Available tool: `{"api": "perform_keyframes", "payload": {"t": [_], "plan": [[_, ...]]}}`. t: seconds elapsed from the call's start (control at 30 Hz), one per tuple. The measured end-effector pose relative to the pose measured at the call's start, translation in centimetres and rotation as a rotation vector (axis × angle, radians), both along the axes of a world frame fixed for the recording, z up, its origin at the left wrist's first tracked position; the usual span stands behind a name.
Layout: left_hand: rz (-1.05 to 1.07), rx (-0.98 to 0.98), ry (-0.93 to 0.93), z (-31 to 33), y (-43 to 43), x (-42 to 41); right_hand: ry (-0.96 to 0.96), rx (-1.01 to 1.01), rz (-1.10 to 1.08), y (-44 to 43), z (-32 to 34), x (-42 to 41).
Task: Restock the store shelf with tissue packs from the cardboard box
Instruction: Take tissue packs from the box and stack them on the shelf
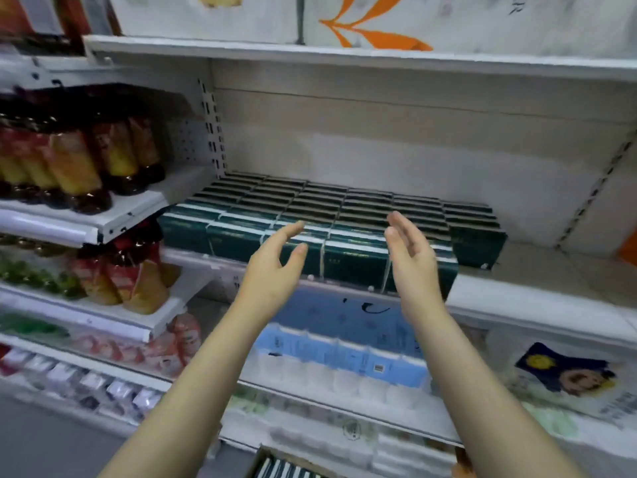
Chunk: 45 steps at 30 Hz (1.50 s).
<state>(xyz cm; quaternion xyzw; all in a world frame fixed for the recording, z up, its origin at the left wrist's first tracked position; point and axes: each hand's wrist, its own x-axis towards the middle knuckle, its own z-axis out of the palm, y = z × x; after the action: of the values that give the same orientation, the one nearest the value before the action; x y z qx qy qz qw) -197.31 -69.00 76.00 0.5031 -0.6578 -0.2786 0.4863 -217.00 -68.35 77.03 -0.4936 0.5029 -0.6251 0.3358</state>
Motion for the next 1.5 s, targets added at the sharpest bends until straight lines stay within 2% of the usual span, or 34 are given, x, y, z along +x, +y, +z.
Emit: {"api": "perform_keyframes", "payload": {"t": [0.17,0.37,0.53,0.77,0.9,1.03,1.13,1.23,1.37,1.5], "plan": [[0.099,0.095,0.060,-4.3,3.7,6.4,0.008,0.117,0.150,2.0,-4.3,7.0],[0.207,0.276,0.121,-11.6,7.0,11.2,0.048,0.322,0.304,3.3,-11.9,11.3],[0.311,0.518,0.146,-20.5,10.6,12.8,0.171,0.628,0.386,4.7,-21.5,12.7],[0.446,0.901,0.187,-33.6,15.5,10.4,0.393,1.008,0.511,6.9,-34.3,11.0],[0.502,1.068,0.288,-41.7,18.0,8.1,0.432,1.169,0.499,8.4,-42.1,9.1],[0.545,1.229,0.331,-52.9,19.9,5.1,0.554,1.304,0.546,9.8,-52.6,7.7],[0.620,1.313,0.381,-61.2,21.0,2.8,0.621,1.375,0.600,10.9,-61.0,6.7],[0.696,1.377,0.517,-68.2,21.8,0.5,0.685,1.425,0.701,12.0,-69.1,5.8],[0.749,1.428,0.650,-74.8,22.8,-1.1,0.777,1.428,0.807,12.7,-77.9,5.8],[0.762,1.447,0.689,-78.6,23.8,-1.6,0.786,1.445,0.817,12.7,-82.5,5.9]]}}
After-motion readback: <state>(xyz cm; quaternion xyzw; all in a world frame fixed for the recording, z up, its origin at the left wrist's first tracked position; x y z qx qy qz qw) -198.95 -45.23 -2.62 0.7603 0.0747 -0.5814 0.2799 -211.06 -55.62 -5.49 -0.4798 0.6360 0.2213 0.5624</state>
